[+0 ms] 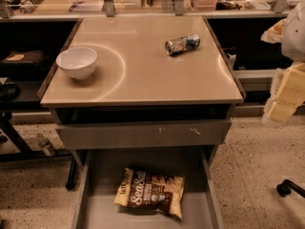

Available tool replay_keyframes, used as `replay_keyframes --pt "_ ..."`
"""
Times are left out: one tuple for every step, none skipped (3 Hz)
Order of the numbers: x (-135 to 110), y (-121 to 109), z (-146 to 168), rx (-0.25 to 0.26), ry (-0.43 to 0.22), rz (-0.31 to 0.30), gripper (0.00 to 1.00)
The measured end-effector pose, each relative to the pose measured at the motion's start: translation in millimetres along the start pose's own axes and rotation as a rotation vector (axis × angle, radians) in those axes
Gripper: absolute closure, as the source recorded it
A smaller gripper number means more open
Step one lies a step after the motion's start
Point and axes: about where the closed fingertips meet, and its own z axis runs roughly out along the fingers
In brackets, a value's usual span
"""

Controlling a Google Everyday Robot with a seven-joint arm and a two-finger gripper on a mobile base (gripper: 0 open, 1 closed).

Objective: Pick brown chip bag from middle drawer and place on counter

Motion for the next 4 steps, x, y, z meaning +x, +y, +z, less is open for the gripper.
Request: replay_keyframes --pt "0.0 0.0 0.1 0.0 0.0 0.0 0.0" --pt "0.0 4.6 5.3 -0.01 -0.01 0.002 0.0" --pt "7.6 26.9 37.4 -0.064 -0.044 0.019 0.0" --pt "13.9 62.7 85.3 -0.122 -0.079 0.027 0.0"
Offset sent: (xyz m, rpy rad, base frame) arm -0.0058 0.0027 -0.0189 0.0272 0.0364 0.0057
